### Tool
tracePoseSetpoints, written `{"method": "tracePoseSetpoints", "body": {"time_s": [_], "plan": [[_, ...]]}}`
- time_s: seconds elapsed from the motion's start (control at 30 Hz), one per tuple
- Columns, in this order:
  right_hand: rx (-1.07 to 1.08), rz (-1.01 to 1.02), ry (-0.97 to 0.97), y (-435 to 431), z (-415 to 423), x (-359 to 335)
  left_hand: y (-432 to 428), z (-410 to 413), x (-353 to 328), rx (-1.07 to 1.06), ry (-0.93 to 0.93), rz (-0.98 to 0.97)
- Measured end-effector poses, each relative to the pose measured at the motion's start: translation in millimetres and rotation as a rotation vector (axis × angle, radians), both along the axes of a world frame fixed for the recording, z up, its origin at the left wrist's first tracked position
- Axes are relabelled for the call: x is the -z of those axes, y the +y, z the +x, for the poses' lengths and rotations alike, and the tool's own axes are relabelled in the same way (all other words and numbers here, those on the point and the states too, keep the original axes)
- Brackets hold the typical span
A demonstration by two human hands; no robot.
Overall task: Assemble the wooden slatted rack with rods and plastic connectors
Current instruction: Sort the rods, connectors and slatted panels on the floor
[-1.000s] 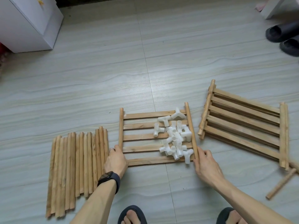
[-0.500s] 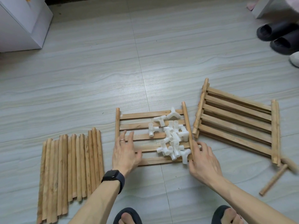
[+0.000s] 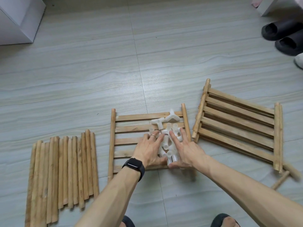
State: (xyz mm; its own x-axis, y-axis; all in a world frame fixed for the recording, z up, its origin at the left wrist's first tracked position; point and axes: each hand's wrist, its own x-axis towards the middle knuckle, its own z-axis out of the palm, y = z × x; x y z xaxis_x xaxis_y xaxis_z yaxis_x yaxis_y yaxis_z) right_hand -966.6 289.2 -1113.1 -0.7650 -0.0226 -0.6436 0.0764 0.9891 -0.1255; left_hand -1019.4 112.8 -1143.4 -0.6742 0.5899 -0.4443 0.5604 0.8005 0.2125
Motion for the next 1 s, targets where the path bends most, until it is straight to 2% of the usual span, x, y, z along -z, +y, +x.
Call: {"method": "tracePoseSetpoints", "body": {"time_s": [0.2, 0.3, 0.43, 0.57, 0.7, 0.8, 0.9, 1.0], "plan": [[-0.059, -0.028, 0.069, -12, 11, 1, 3, 1, -3, -0.007, -0.03, 0.061], [-0.084, 0.003, 0.038, -9, 11, 4, 0, 3, -5, -0.031, -0.041, 0.075], [-0.046, -0.031, 0.052, -7, 14, 6, -7, 15, -2, -0.102, -0.069, 0.136], [0.028, -0.117, 0.125, -7, 28, 7, -11, 23, -3, -0.14, -0.034, 0.114], [0.085, -0.141, 0.166, -4, 27, 7, -11, 24, -1, -0.24, -0.121, 0.189], [0.105, -0.121, 0.141, 0, 22, 6, -8, 18, -3, -0.354, -0.19, 0.221], [0.09, -0.122, 0.114, -2, 23, 10, -2, 15, -2, -0.357, -0.181, 0.189], [0.096, -0.124, 0.11, -7, 21, 15, 1, 16, 2, -0.416, -0.182, 0.239]]}}
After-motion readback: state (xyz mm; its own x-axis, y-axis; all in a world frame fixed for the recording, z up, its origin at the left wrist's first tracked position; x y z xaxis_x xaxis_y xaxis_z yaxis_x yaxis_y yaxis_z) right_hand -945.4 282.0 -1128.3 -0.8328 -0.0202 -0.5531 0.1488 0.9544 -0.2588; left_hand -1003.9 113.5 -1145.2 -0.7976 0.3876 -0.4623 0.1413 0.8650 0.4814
